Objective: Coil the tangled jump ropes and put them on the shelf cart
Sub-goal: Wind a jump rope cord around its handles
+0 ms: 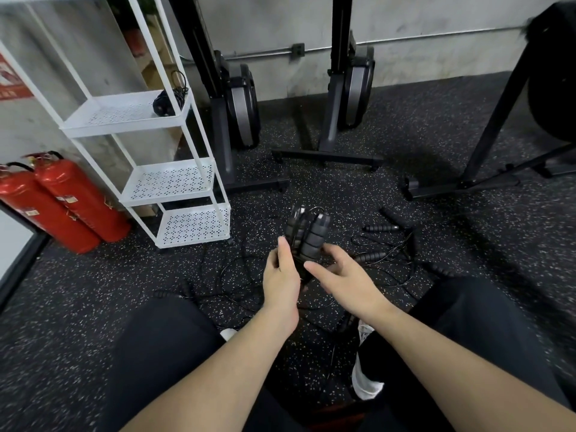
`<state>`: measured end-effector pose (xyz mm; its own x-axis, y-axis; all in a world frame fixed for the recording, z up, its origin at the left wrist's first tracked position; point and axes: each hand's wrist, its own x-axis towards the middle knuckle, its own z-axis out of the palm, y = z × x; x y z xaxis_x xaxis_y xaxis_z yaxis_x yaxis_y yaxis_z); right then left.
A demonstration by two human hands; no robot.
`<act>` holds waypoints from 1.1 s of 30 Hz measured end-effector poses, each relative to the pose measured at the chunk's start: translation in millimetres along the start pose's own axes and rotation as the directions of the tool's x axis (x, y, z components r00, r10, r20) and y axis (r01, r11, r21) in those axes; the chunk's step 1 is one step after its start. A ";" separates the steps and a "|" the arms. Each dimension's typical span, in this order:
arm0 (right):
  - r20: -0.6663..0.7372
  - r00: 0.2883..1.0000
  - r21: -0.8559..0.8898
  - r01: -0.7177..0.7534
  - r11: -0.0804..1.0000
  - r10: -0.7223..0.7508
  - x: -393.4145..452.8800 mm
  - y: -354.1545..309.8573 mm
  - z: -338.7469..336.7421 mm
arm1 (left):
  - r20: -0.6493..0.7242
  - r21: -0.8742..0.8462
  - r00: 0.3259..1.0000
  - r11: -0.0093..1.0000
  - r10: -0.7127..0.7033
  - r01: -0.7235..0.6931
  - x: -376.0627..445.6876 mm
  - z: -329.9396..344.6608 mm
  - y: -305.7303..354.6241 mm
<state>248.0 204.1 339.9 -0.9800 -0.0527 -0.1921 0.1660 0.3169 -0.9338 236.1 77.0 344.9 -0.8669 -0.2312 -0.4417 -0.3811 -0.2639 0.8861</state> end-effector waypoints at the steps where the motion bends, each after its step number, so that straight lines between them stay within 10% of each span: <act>1: 0.016 1.000 -0.065 -0.006 0.998 0.007 -0.7 0.8 -1.1 | -0.003 -0.003 1.000 1.000 -0.008 0.008 2.8 -1.2 1.4; 11: 0.270 0.956 -0.124 0.155 0.980 -0.117 -5.0 -8.4 -27.1 | -0.041 -0.067 0.976 0.975 -0.215 0.212 24.8 -25.8 35.1; 23: 0.452 0.891 0.089 0.008 0.996 -0.048 4.6 -4.9 -53.2 | 0.358 0.039 0.819 0.884 -0.448 0.466 30.5 -36.5 38.1; 33: 0.291 0.956 -0.143 0.013 0.990 0.029 12.6 5.2 -55.5 | 0.505 0.472 0.733 0.856 -0.457 0.208 16.4 -38.6 29.8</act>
<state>230.4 257.6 349.3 -0.9004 -0.3164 -0.2986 0.1354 0.4484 -0.8835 223.0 29.3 358.6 -0.6232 0.4238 -0.6573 -0.6589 0.1682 0.7332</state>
